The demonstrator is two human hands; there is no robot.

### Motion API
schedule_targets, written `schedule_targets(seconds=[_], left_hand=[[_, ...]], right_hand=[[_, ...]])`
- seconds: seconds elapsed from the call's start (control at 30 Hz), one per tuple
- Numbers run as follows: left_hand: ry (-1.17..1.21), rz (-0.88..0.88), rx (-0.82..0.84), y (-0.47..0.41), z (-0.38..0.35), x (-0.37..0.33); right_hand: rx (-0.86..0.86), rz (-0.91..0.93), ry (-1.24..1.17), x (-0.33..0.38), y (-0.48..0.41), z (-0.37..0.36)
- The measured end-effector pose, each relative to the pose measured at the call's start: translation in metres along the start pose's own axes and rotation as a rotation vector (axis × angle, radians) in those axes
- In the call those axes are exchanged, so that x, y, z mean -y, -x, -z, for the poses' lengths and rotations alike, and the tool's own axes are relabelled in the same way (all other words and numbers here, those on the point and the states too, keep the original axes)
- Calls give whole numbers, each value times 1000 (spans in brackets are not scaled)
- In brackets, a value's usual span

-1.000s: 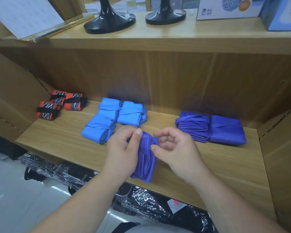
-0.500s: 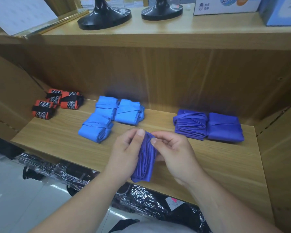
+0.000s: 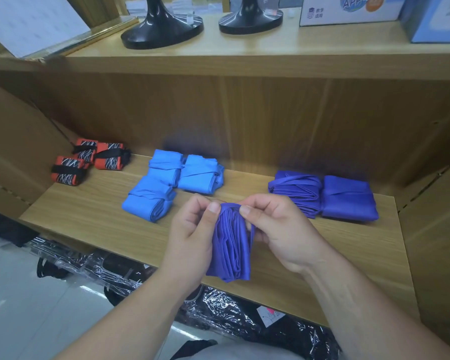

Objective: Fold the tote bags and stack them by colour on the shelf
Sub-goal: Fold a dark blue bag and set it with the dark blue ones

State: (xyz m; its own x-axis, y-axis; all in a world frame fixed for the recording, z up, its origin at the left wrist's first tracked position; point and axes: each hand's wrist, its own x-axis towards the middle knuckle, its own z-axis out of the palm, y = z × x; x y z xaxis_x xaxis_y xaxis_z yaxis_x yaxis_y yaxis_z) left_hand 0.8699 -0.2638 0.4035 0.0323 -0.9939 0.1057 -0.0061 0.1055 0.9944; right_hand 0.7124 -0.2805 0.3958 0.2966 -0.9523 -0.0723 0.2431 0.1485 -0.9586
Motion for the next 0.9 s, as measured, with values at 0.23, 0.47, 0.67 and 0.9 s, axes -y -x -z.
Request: schedule_targets(seconds=[0.23,0.47,0.67,0.9], left_hand=[[14,16,89,-1,1,2],[224,134,62,-3,2,-2],[397,278,23,-9,8,-5],[330,174,-99,-9,-7,0]], right_hand=[[-214,83,96,-3,-4,-17],[-129,-38,-43,7,-4,-14],[-21,-21,-69,14,-6,-8],[-295,154,-88,0,-14,-28]])
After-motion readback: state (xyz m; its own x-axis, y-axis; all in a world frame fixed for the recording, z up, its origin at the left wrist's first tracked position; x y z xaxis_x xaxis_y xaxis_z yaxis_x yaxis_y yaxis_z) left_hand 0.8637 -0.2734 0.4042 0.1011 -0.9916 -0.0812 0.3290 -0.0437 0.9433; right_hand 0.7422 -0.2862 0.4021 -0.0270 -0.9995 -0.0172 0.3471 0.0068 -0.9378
